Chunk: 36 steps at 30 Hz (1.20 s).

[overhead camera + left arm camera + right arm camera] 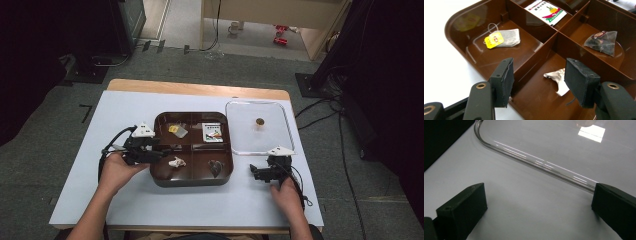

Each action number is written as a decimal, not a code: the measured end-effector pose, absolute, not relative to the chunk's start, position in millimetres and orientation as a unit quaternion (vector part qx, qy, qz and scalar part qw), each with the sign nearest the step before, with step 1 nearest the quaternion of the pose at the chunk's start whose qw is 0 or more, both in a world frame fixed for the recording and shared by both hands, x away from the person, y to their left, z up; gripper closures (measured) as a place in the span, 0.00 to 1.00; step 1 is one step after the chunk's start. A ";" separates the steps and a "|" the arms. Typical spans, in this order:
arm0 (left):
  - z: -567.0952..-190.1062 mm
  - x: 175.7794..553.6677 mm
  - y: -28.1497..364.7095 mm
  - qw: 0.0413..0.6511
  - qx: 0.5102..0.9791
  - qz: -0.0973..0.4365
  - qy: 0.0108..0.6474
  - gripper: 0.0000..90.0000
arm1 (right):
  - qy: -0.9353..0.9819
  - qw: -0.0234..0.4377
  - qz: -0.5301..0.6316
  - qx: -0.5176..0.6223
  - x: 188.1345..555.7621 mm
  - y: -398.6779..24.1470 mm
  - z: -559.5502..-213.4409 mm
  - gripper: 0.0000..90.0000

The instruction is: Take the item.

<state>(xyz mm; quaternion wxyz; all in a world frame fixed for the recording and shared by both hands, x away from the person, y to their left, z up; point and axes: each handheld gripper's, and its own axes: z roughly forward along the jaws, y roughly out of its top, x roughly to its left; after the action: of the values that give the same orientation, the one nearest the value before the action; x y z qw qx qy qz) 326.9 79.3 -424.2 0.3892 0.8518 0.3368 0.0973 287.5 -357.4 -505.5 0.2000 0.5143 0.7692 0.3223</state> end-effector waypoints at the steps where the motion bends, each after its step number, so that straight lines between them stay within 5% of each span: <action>1: -426.8 327.2 74.9 0.385 0.855 0.097 0.332 0.46 | 0.769 0.200 0.322 0.514 287.5 -357.4 -505.5 0.00; 22: -447.6 329.0 50.4 0.336 0.893 0.055 0.293 0.53 | 0.769 0.200 0.322 0.514 287.5 -357.4 -505.5 0.00; 36: -449.7 324.5 46.6 0.312 0.911 0.077 0.257 0.55 | 0.769 0.200 0.322 0.514 287.5 -357.4 -505.5 0.00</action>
<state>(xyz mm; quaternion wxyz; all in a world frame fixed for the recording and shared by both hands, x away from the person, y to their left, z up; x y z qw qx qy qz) 324.5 46.6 -449.7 0.3116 0.9114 0.2573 0.0772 287.5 -357.4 -505.5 0.2002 0.5142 0.7692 0.3222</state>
